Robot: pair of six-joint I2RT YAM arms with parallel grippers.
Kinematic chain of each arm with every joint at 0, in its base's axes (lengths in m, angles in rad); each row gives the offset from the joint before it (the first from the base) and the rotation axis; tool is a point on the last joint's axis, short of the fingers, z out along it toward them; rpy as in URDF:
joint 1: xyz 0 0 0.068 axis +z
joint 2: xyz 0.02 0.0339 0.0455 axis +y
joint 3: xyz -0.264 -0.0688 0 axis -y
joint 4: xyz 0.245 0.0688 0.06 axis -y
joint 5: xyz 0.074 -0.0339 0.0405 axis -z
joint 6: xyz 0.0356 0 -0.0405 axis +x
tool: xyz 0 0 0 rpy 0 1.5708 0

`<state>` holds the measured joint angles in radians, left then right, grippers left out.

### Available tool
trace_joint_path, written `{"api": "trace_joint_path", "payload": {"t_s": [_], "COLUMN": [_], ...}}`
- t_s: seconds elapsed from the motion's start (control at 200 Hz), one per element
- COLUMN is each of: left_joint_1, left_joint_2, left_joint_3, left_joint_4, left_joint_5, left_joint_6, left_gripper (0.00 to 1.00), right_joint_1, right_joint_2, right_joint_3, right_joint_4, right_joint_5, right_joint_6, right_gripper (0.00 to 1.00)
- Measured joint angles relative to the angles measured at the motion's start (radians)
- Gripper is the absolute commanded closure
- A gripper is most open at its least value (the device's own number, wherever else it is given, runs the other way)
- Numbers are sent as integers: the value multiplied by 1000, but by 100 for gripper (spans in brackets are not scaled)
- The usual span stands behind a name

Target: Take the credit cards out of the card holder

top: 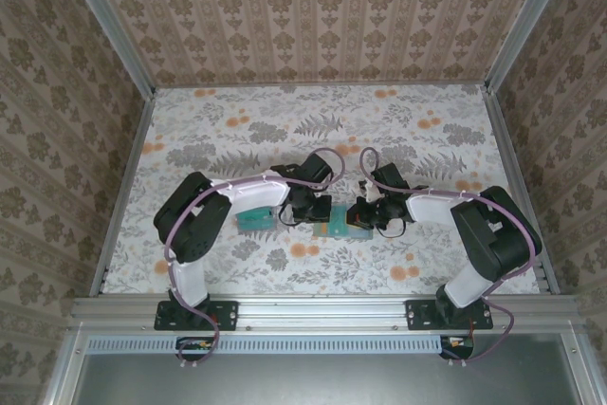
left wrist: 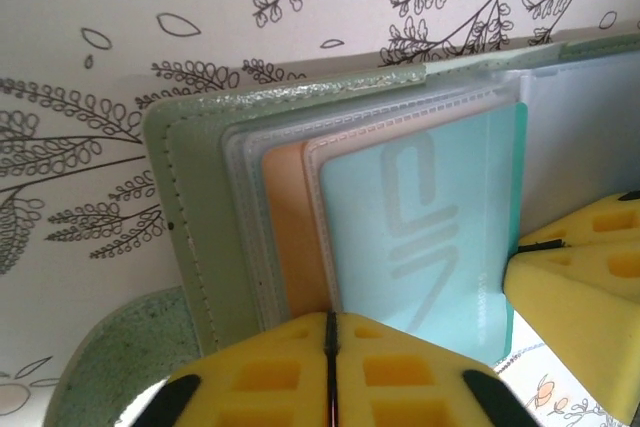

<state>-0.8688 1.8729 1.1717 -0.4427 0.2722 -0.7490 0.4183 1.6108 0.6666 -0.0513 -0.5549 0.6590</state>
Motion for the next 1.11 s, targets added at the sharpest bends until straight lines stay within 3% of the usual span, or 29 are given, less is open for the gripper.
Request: {"api": "trace_joint_path", "payload": {"t_s": [0.21,0.385,0.53,0.945,0.995,1.105], "left_joint_1": [-1,-1,-1,-1,-1,-1], "left_joint_2": [21,28,28,28,28,28], "left_joint_3": [36,47,47,45,43,43], "left_joint_4": [-47,-60,-60,-59,-58,-57], "left_joint_5": [-11,-11,-11,-11,-11,-11], "left_joint_6": [0,0,0,-2,-3,-3], "left_gripper": [100,100,100,100,100,100], "right_joint_1": [0,0,-1,-24,-28,-32], "right_joint_2": [0,-1,-7,-55,-57,-57], "right_joint_3": [0,-1,-13,-35,-37,-40], "right_joint_4": [0,0,14,-6,-10,-14], "right_joint_5": [0,0,0,5,5,5], "right_joint_6": [0,2,9,18,17,13], "right_gripper": [94,85,96,95,93,80]}}
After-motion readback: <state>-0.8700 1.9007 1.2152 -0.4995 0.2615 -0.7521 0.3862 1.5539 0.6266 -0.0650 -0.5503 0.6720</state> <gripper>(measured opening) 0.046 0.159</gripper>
